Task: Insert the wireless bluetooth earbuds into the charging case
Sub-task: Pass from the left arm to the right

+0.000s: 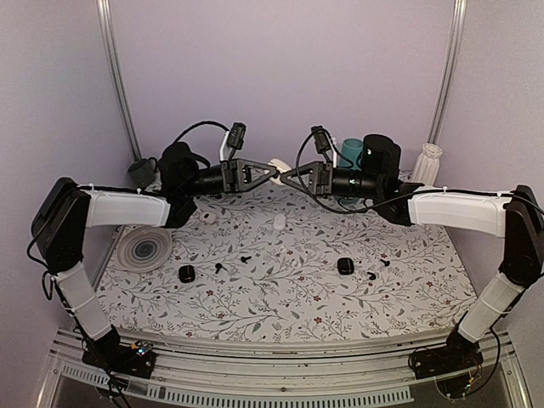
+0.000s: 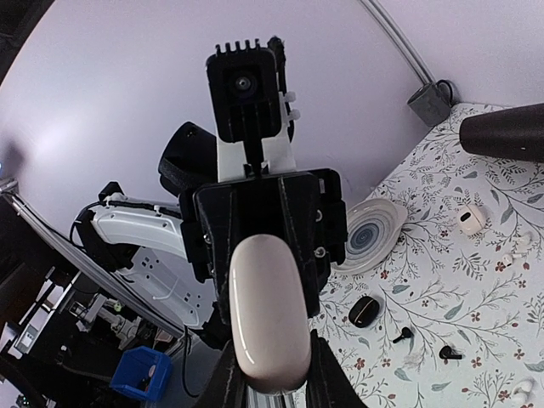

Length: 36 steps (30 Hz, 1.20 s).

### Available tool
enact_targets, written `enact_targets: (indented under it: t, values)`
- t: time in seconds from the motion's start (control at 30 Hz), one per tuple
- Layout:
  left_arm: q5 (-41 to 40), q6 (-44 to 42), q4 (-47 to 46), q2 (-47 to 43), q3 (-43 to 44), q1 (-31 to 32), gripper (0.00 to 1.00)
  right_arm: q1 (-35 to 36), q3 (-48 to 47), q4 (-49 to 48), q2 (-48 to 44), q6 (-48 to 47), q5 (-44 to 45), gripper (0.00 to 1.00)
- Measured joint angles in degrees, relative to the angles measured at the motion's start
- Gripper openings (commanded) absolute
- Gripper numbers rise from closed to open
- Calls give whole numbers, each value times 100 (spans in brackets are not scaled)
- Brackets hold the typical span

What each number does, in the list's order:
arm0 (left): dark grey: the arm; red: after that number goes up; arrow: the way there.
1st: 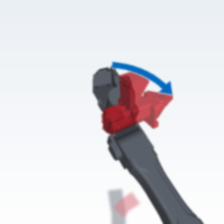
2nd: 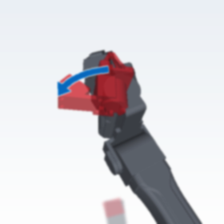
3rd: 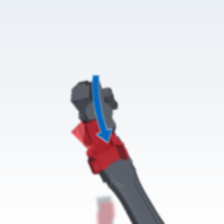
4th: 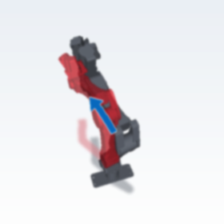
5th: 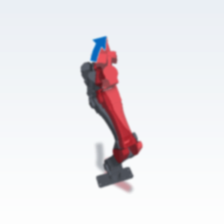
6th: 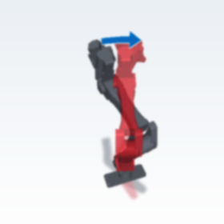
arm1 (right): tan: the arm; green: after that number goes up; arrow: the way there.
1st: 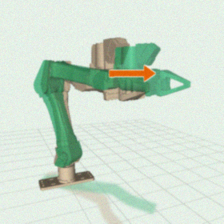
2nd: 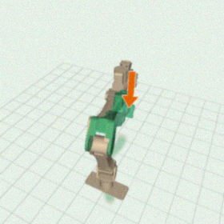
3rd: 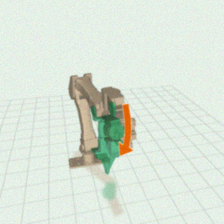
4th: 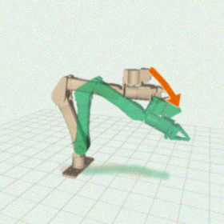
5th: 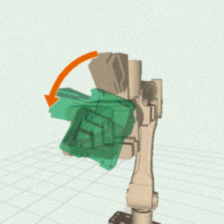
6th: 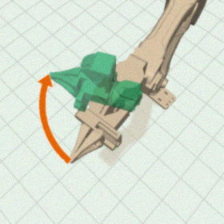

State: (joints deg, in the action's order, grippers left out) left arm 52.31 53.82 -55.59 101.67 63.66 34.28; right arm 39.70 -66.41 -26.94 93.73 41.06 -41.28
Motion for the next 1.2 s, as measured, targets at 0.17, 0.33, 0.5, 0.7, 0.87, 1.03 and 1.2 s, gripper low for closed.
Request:
enact_targets:
  t: [0.17, 0.33, 0.5, 0.7, 0.87, 1.03, 1.2]
  values:
    - [103, -282, 267, -136, -61, 4, 41, 4, -57, 157, 0, -138, -24, 3]
    - [365, -901, 960, -407, -70, -7, 50, 4, -345, 535, 2, -433, -155, 3]
    - [459, -1770, 1950, -636, 2, -7, 59, 4, -597, 866, 0, -765, -352, 3]
    - [236, -2647, 3110, -824, 238, -7, 62, 4, -686, 1384, -37, -1200, -496, 3]
    - [166, -3091, 3283, -1095, 111, -7, 58, 4, -708, 1672, -92, -1471, -496, 3]
    - [413, -3252, 3193, -1163, 109, -4, 55, 26, -715, 1733, -131, -1650, -498, 3]
    - [496, -3198, 2870, -1154, 79, 24, 52, 142, -717, 1751, -170, -1781, -492, 4]
